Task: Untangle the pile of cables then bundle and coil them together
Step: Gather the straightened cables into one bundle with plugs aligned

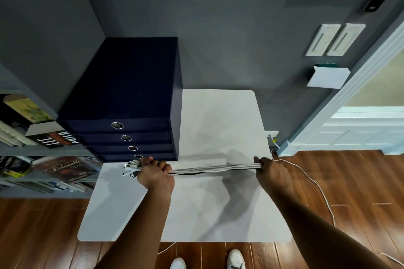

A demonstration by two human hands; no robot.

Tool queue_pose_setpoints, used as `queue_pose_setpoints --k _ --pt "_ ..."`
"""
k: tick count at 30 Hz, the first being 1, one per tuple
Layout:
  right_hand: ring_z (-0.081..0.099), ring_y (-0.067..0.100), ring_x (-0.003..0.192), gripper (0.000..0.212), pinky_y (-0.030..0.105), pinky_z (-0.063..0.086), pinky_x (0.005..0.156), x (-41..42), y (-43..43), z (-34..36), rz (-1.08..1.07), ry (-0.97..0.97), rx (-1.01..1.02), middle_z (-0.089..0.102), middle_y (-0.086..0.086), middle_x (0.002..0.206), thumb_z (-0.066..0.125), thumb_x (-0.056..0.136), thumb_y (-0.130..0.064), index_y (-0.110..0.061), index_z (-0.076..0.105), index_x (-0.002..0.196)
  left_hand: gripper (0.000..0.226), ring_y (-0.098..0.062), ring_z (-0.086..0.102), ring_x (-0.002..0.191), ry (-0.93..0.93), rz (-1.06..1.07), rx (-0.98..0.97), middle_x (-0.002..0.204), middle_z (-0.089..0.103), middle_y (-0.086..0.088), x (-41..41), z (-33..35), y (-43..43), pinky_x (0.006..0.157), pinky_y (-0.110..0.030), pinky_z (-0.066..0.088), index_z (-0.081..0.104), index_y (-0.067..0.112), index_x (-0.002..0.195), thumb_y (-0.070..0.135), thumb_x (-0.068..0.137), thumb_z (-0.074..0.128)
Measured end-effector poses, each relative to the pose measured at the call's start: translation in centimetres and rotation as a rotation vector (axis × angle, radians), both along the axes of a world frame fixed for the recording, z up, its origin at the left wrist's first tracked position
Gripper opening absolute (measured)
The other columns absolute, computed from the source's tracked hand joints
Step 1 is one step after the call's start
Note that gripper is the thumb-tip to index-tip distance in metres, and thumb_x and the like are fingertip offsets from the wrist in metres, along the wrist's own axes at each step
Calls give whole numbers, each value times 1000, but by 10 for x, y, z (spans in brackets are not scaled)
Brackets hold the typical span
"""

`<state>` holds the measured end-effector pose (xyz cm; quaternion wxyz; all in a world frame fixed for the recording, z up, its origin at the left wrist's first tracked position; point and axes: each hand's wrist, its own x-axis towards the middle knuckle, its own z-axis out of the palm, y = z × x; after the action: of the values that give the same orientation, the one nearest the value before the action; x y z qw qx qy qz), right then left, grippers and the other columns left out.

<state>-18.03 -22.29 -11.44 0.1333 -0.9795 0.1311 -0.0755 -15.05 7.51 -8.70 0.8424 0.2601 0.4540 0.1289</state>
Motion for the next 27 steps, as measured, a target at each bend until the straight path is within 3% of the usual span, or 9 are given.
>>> queue_pose_setpoints --k 2,5,7,11,13,15,19,24,27 --pt "55 43 50 43 30 31 45 7 -2 5 20 -137 4 56 16 55 59 94 -31 -15 43 57 33 -10 18 36 -15 2 -13 45 25 7 3 4 0 35 -19 15 40 17 68 8 100 36" --pt "56 42 61 42 38 40 53 10 1 -5 69 -128 9 56 10 56 49 95 -39 -21 35 59 33 -9 18 36 -14 -3 2 46 24 7 5 6 2 35 -19 15 39 18 69 9 101 36" --pt "58 41 76 39 41 42 62 3 5 -21 45 -51 11 60 6 66 52 96 -38 -20 47 62 33 -9 19 37 -6 -6 26 48 25 7 4 5 3 35 -19 15 40 18 69 11 102 37" --pt "55 38 95 11 45 45 83 -11 14 -45 59 157 12 58 5 94 61 89 -31 -22 66 91 32 -9 19 38 7 7 73 49 26 7 -1 0 8 38 -19 14 41 17 69 13 101 39" --pt "53 35 104 23 47 43 90 -10 12 -46 75 256 -64 54 3 103 61 83 -38 -23 63 101 32 -9 18 39 17 11 81 50 27 7 -6 -5 11 39 -19 12 42 16 69 14 101 41" --pt "51 30 110 52 48 41 94 -9 15 -38 132 287 -102 54 -1 112 67 72 -61 -28 59 111 31 -10 17 39 32 24 78 51 26 6 -9 -8 13 40 -19 11 42 16 69 15 100 42" --pt "46 19 118 85 38 40 98 -5 56 -7 515 152 46 54 -8 121 65 58 -79 -31 53 127 33 -10 17 40 39 34 81 51 25 6 -11 -9 11 41 -20 11 41 15 68 18 101 44" --pt "50 20 115 74 34 45 92 -2 139 14 882 122 112 55 -1 127 57 81 -71 -21 49 134 34 -10 17 38 22 23 69 47 26 6 -9 0 6 40 -18 12 42 15 69 17 102 44" --pt "63 26 89 44 31 41 66 -4 161 21 882 217 112 66 6 106 41 99 -56 -17 53 115 32 -10 20 36 15 13 42 47 28 6 -10 4 5 39 -16 15 43 14 71 18 103 44"
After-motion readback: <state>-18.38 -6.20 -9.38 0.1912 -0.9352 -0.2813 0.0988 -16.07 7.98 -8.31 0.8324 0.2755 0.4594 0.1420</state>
